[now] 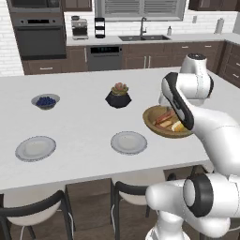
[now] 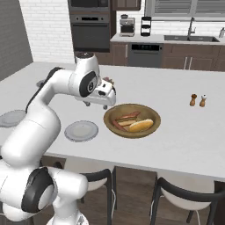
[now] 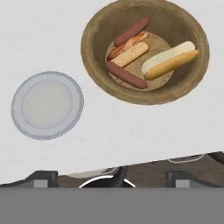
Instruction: Place one bun and one sausage from the bowl on each plate.
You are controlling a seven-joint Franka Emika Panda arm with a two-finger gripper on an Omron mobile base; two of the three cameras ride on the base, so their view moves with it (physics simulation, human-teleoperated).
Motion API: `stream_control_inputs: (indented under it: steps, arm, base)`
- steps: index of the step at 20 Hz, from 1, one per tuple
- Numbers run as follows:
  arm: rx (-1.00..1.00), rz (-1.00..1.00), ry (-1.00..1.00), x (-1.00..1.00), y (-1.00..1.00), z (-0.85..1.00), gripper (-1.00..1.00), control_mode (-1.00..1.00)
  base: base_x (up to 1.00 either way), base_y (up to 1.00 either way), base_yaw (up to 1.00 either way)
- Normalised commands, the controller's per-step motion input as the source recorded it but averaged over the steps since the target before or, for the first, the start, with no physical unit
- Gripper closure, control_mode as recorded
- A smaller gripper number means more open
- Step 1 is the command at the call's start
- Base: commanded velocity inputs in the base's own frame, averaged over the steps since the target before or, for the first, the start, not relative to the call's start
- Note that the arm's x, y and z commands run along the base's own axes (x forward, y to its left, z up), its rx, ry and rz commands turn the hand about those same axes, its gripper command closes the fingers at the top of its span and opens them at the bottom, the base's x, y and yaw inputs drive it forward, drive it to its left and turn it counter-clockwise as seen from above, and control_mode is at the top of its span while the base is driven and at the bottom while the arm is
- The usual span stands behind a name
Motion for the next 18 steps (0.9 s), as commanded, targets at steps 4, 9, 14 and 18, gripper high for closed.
stream_control_inputs:
  steps: [4, 9, 14, 18]
  arm:
    - [-0.04, -0.41, 0.16, 0.68, -0.83, -0.36, -1.0, -1.0]
    - [-0.07, -0.42, 0.12, 0.43, -0.65, -0.52, -1.0, -1.0]
    - [-0.06, -0.36, 0.05, 0.26, -0.44, -0.45, -1.0, -1.0]
    - [-0.06, -0.29, 0.0, 0.09, -0.25, -0.34, -1.0, -1.0]
  base:
    - [0.0, 0.0, 0.0]
    - [0.0, 0.0, 0.0]
    - [0.0, 0.0, 0.0]
    - [0.0, 0.0, 0.0]
